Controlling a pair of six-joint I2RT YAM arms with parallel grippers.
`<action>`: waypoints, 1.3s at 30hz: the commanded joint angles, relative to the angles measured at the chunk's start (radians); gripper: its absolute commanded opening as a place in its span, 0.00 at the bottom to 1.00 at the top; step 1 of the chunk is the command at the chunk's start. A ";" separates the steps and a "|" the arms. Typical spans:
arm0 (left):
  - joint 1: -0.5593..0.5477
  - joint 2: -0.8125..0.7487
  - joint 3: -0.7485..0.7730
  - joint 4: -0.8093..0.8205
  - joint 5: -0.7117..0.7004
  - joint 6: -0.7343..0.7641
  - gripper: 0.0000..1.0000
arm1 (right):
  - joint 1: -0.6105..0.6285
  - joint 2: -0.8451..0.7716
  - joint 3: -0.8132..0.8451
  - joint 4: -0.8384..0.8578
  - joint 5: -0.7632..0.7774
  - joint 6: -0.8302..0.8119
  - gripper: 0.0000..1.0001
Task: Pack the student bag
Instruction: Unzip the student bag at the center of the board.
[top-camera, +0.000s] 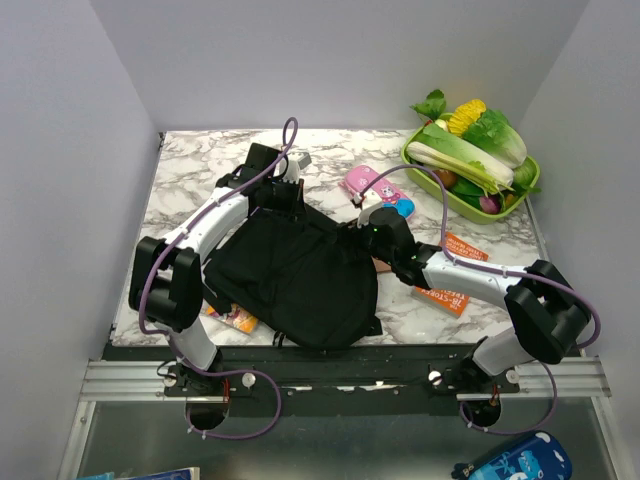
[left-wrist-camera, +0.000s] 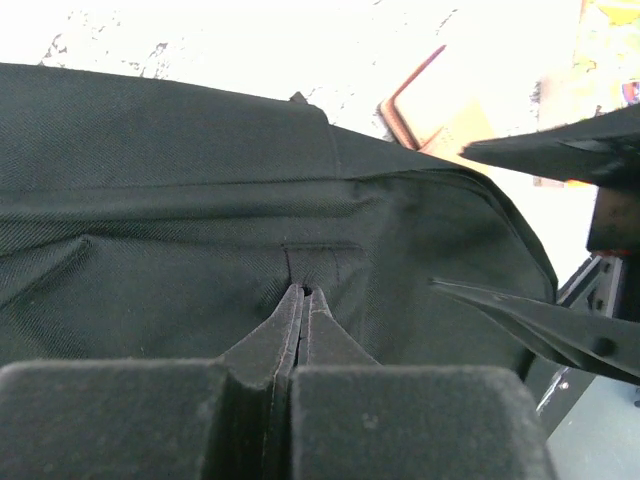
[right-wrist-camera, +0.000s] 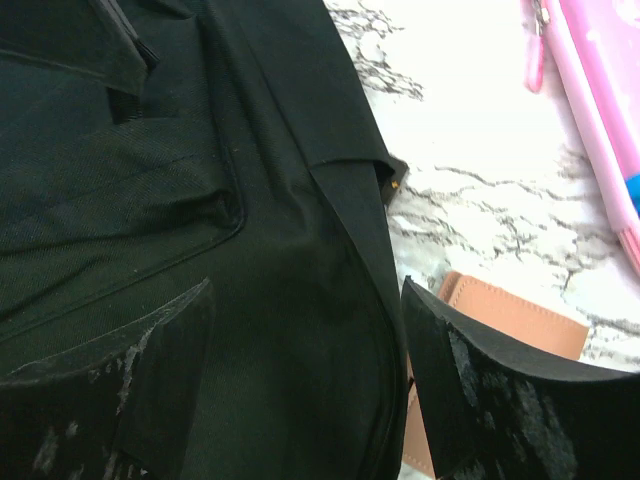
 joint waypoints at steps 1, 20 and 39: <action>-0.005 -0.101 -0.035 -0.039 0.024 0.037 0.00 | 0.008 0.037 0.078 0.019 -0.064 -0.069 0.85; -0.005 -0.131 -0.083 -0.062 -0.002 0.071 0.00 | 0.013 0.202 0.173 0.050 -0.246 -0.048 0.73; 0.044 -0.222 -0.167 -0.206 -0.045 0.176 0.00 | 0.013 0.270 0.192 0.013 -0.052 -0.025 0.01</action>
